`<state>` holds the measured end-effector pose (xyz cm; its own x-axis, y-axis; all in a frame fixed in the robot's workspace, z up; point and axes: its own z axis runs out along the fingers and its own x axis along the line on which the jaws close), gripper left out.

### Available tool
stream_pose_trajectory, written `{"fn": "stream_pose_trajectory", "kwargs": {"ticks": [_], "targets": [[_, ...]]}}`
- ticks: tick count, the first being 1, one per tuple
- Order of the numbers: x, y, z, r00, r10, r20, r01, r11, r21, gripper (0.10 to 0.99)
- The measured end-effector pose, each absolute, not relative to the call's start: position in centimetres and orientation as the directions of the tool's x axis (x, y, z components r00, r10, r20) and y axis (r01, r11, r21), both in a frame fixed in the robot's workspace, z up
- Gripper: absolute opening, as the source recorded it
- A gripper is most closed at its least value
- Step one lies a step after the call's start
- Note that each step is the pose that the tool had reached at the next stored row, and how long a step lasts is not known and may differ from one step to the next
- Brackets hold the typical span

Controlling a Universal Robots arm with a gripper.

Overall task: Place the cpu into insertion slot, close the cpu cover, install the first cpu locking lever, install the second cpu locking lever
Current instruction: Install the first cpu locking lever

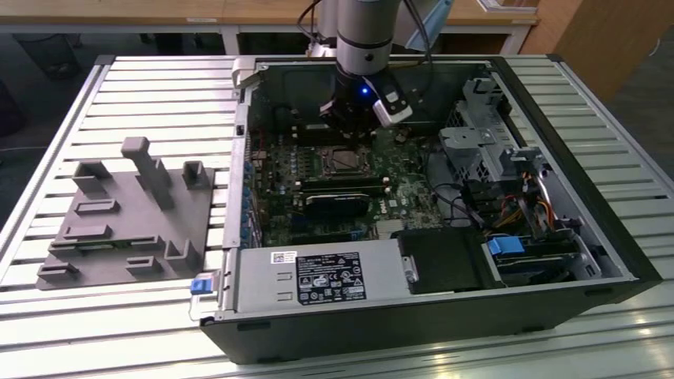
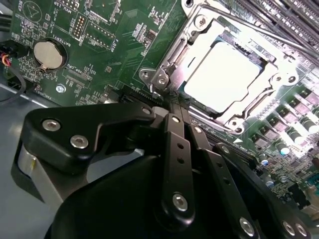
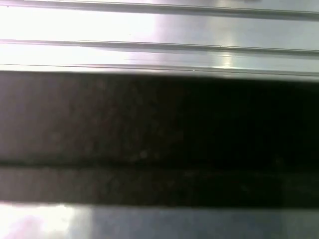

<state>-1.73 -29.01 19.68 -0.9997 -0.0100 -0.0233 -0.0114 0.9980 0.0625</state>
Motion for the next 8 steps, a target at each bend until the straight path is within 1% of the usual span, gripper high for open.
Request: {"fn": "stream_pose_trajectory", "kwargs": {"ticks": [3, 8], "targets": [[-1.72, -29.01, 19.62, -1.000, -0.010, -0.023, -0.011, 0.998, 0.062, 0.122], [-1.71, -29.00, 19.55, -1.000, -0.009, -0.024, -0.011, 0.996, 0.089, 0.122]]}}
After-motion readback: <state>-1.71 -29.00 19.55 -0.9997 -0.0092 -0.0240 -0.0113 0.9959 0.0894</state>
